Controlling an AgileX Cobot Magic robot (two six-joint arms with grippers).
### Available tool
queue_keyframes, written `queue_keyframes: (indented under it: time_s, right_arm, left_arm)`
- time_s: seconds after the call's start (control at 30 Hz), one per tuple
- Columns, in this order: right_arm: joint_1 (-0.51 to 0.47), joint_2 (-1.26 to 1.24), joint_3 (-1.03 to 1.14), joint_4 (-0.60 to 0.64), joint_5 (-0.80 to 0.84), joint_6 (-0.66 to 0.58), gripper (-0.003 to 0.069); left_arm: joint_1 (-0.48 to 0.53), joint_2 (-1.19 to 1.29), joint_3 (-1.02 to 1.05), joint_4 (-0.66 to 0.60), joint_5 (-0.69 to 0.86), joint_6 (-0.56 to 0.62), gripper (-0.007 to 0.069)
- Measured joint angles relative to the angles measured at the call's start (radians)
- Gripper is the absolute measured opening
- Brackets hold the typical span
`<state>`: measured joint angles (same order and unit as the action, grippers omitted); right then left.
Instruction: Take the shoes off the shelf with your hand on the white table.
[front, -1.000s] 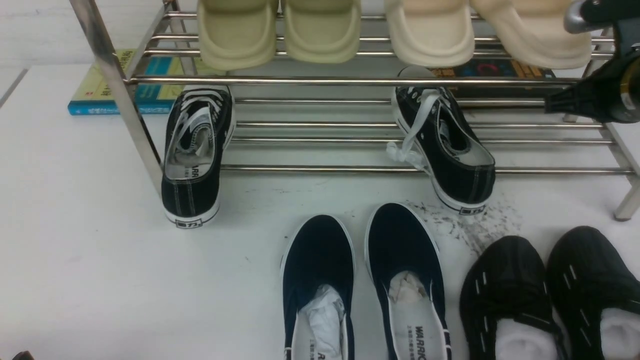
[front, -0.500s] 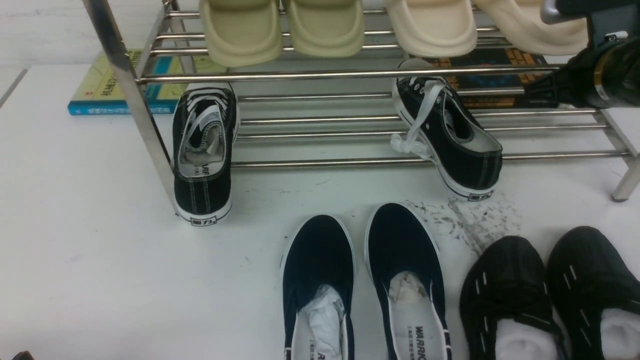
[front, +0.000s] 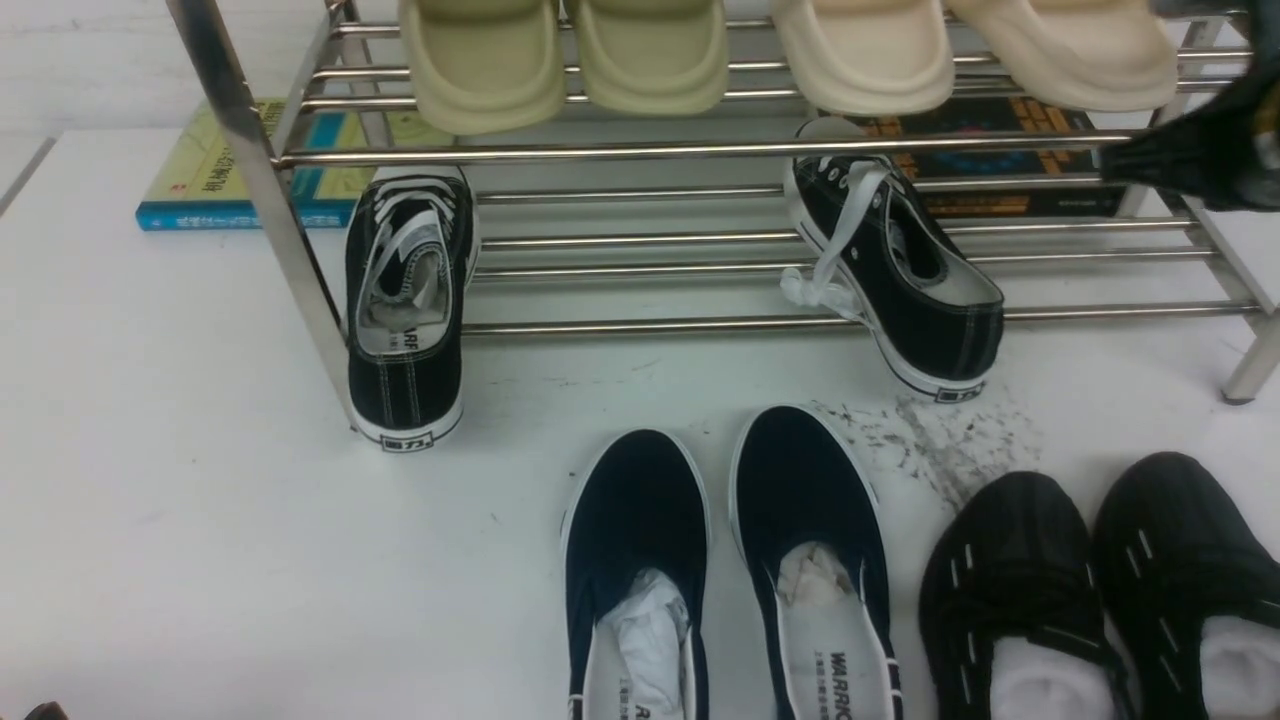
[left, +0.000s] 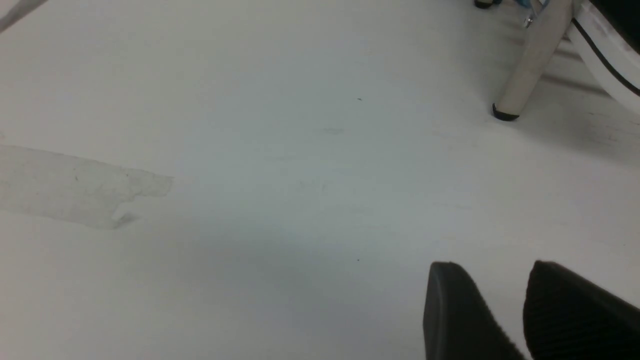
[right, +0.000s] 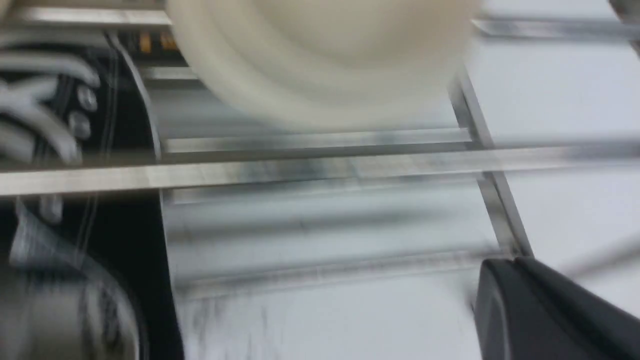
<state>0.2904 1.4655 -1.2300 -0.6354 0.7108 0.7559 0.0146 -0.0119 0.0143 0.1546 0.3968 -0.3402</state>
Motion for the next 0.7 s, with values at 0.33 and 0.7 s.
queue_keyframes:
  time_s: [0.33,0.7]
  right_arm:
    - [0.000,-0.325,-0.003,0.519,0.390,-0.559,0.0000]
    - [0.000,-0.787,0.233,0.647,0.315,-0.664,0.0001]
  left_arm:
    - [0.000,0.000,0.000,0.000,0.000,0.000,0.0242]
    - [0.000,0.000,0.000,0.000,0.000,0.000,0.0242]
